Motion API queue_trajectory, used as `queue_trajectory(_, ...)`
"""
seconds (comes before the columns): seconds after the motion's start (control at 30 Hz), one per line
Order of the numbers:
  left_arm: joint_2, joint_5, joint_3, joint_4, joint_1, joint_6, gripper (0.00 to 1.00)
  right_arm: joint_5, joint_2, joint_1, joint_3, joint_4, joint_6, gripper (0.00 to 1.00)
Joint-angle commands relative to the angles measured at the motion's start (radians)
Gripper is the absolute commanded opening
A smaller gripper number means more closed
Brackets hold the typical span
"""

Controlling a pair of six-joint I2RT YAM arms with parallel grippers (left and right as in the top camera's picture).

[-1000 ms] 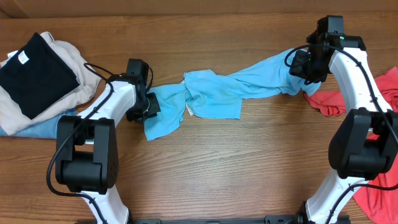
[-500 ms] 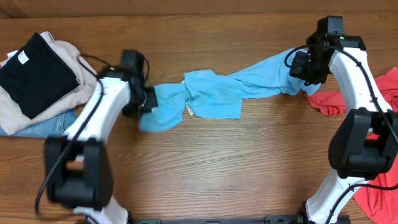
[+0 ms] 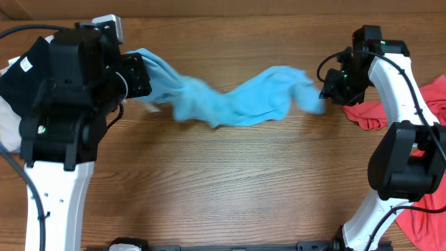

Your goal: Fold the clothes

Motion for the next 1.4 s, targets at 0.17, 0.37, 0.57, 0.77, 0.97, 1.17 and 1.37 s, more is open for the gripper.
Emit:
queue_trajectory(0.17, 0.015, -0.008, 0.009, 0.015, -0.005, 0.018, 0.04, -0.163, -0.023, 0.189, 0.011, -0.011, -0.203, 0.43)
queue_trajectory(0.37, 0.014, 0.006, 0.050, 0.155, -0.006, 0.009, 0.04, -0.159, -0.023, 0.349, 0.011, 0.005, -0.230, 0.43)
queue_trajectory(0.57, 0.010, 0.098, 0.203, 0.298, -0.007, -0.035, 0.04, -0.162, -0.037, 0.391, 0.012, 0.031, -0.211, 0.43)
queue_trajectory(0.77, 0.010, 0.095, 0.296, 0.293, -0.008, -0.054, 0.04, -0.224, -0.113, 0.431, 0.012, 0.030, -0.333, 0.44)
queue_trajectory(0.97, 0.018, 0.102, 0.296, 0.257, -0.008, -0.054, 0.04, -0.243, -0.154, 0.547, 0.012, 0.108, -0.335, 0.51)
queue_trajectory(1.17, 0.019, 0.101, 0.296, 0.251, -0.008, -0.053, 0.04, -0.365, -0.154, 0.650, 0.012, 0.183, -0.323, 0.51)
queue_trajectory(1.37, 0.024, 0.093, 0.296, 0.233, -0.007, -0.043, 0.04, -0.442, -0.154, 0.714, 0.014, 0.205, -0.323, 0.52)
